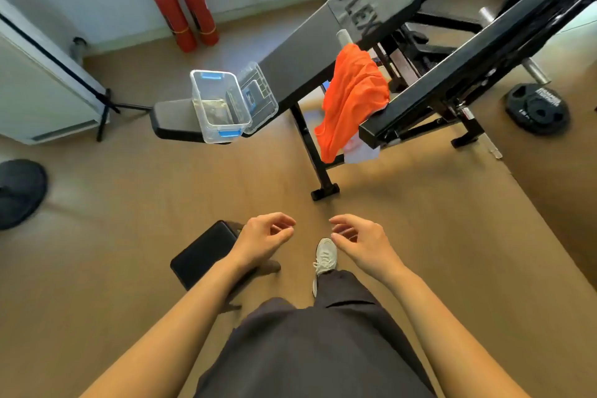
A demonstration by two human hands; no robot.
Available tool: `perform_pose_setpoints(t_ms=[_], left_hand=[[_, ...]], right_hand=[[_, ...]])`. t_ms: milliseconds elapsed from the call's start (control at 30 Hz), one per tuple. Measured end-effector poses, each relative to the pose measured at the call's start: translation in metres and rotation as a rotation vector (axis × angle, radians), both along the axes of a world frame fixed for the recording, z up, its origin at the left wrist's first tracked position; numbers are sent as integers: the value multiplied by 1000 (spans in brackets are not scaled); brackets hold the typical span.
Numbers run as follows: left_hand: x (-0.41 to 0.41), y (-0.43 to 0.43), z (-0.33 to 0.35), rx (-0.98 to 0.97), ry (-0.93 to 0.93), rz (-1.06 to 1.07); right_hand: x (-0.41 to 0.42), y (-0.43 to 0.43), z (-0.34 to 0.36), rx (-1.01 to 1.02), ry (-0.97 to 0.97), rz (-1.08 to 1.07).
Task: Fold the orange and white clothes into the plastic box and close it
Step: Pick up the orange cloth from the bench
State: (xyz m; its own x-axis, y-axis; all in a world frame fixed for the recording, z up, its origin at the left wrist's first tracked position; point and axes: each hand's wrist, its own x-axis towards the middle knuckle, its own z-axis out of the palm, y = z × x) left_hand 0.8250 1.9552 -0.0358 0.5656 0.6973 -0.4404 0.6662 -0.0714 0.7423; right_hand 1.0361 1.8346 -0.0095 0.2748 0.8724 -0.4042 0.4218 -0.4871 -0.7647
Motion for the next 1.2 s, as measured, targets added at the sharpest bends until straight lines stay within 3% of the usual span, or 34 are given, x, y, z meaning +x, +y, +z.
perform_pose_setpoints(t_ms=[200,467,567,667,833,1000,1100,1200], left_hand=[[70,66,22,23,-60,22],[159,177,43,87,-203,94],[197,217,34,96,-225,85],[228,249,16,76,-208,43],[246,297,-9,-68,-130,-153],[234,331,-13,-71,-195,-308],[220,349,-9,27,-249,-385],[213,369,1,31,-334,-351]], right_hand=[[78,89,25,186,-45,-51],[143,189,40,414,-319,-159],[158,222,37,370,-401,-215],[168,253,30,194,-454,-237],[170,291,32,-23,-449,-297],[167,301,40,-73,-517,-388],[163,303,43,-33,-567,-457],[163,306,52,26,-565,-529]])
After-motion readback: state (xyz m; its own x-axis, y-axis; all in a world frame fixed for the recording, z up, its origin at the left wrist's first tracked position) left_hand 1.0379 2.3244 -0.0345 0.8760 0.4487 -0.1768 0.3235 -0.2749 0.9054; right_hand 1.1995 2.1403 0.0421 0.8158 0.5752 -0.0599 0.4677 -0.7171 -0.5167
